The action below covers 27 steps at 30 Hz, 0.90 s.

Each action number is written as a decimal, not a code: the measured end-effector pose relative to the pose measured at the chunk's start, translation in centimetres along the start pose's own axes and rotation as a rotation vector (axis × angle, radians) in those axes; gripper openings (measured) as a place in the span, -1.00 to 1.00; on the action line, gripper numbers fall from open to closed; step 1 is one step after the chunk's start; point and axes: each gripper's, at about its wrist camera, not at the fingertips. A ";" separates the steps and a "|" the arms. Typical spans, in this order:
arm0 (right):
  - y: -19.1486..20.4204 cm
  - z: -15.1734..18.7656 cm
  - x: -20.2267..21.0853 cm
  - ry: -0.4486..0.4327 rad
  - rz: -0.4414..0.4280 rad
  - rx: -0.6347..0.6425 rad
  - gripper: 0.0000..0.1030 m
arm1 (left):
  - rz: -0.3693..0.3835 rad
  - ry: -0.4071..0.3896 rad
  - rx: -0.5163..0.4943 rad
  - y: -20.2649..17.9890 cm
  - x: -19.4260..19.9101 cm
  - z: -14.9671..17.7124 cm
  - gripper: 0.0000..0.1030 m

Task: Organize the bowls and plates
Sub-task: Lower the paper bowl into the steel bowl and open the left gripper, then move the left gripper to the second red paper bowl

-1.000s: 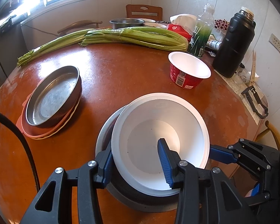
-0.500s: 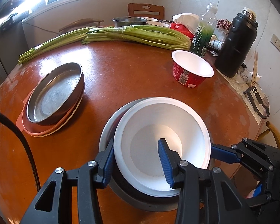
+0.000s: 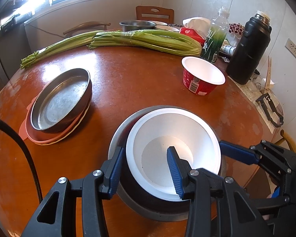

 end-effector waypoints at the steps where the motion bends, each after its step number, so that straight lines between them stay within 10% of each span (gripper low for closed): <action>1: -0.2 0.0 0.1 -0.003 -0.005 -0.006 -0.02 | 0.000 -0.003 0.000 0.0 0.1 0.0 -0.14; 27: -4.6 -2.4 4.6 -0.151 0.105 -0.082 -0.02 | 0.016 -0.115 -0.039 -1.2 3.2 -4.6 -0.14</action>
Point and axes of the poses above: each gripper's, at about its wrist camera, not at the fingertips, and x roughly against the way its jaws point, y to its left, z to its underside, and after that the axes turned 2 degrees about -z, right-handed
